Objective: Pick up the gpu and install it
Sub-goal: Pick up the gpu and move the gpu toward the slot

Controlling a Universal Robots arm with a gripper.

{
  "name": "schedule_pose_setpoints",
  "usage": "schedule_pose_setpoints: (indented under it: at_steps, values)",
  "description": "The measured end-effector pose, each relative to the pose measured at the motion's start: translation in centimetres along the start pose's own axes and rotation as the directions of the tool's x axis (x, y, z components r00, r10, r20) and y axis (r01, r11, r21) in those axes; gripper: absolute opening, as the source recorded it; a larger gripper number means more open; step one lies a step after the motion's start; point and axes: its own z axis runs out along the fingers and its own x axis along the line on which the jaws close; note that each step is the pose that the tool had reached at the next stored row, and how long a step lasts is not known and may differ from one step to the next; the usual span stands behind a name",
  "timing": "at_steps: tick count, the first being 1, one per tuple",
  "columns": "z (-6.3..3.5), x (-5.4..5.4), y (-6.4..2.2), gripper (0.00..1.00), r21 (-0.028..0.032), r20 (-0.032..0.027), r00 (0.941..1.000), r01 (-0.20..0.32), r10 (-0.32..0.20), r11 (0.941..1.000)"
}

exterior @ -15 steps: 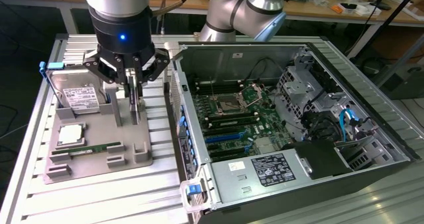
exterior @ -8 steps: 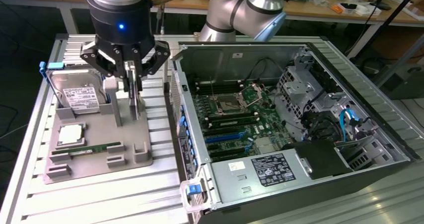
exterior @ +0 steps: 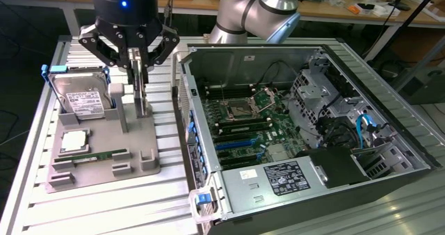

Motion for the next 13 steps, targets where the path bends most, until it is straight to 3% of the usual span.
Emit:
schedule_pose_setpoints:
  at_steps: [7,13]
  values:
    - [-1.56,0.0,0.16,0.27,0.0000,-0.0001,1.0000,0.000,0.000,1.0000]
    - [-1.61,0.0,0.16,0.27,0.0000,0.0001,1.0000,0.000,0.000,1.0000]
